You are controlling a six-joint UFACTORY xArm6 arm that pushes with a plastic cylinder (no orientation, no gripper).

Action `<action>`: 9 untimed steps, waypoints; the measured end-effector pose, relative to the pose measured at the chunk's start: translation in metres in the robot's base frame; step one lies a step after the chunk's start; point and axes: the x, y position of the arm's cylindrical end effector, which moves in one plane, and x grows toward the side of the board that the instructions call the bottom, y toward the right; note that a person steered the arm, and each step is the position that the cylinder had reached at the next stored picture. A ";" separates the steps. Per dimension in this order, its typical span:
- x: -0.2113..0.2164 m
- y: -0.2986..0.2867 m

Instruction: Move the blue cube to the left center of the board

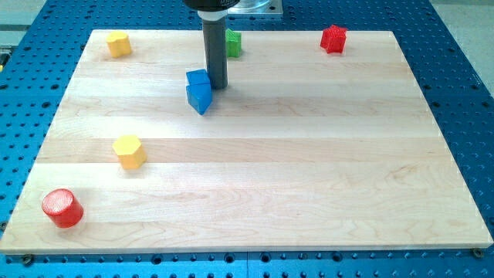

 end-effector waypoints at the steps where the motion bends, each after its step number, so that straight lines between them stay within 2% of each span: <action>1: 0.026 -0.081; 3: 0.035 -0.080; 5: 0.017 -0.089; 8: 0.049 -0.141; 9: 0.047 -0.108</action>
